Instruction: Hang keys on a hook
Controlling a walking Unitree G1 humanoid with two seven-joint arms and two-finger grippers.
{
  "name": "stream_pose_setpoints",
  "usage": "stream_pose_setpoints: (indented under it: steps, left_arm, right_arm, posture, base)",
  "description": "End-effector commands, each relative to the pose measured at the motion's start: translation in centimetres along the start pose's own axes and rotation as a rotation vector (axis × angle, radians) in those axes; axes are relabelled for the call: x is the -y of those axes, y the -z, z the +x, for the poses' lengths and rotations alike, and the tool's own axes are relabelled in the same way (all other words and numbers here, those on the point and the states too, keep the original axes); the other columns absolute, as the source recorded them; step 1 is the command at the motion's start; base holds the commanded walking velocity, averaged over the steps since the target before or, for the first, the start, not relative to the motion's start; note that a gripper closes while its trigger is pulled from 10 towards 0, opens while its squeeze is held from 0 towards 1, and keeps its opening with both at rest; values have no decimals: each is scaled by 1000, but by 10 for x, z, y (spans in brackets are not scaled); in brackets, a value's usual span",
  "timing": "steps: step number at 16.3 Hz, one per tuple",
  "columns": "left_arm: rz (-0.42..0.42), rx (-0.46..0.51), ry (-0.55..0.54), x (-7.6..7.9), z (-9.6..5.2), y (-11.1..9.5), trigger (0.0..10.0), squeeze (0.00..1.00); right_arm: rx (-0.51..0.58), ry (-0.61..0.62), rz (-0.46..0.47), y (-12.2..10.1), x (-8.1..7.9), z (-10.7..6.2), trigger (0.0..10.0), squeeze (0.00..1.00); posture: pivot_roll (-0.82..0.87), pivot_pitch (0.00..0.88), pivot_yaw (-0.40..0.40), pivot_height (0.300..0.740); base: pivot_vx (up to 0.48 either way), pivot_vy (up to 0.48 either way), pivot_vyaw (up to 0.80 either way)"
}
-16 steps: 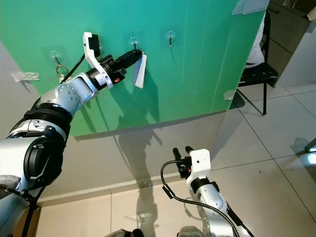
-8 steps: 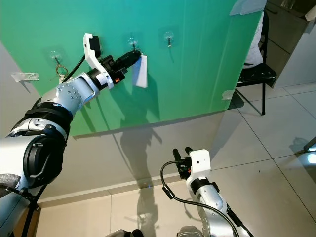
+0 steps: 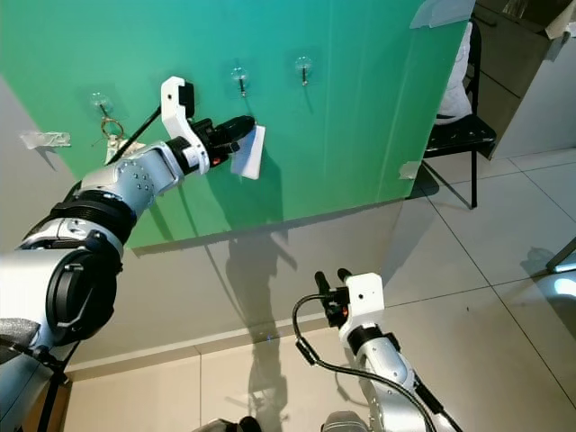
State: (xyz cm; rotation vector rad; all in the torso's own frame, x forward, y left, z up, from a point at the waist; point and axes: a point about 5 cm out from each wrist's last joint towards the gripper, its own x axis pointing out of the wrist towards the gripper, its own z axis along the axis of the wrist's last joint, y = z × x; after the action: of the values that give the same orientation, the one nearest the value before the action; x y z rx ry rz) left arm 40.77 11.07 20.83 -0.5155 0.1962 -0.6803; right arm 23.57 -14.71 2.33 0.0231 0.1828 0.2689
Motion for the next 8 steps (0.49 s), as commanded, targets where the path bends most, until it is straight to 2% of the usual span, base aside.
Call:
stream_pose_setpoints:
  steps: [1,3,8]
  left_arm:
    - [18,-8,-41,-4,-2,-3,0,0]
    - [33,-7,-57,-5,-2,-3,0,0]
    - [63,1,62,6,1,-7,0,0]
  right_arm:
    - [-6,-14,-6,0,-2,-1,10000,0]
    - [-10,-14,-6,1,-2,-1,10000,0]
    - [-14,-16,-6,1,-3,-1,10000,0]
  posture:
    - [-307,0,149,727]
    - [-306,0,148,727]
    - [-304,2,148,727]
  base:
    - [0,0,0]
    - [0,0,0]
    - [0,0,0]
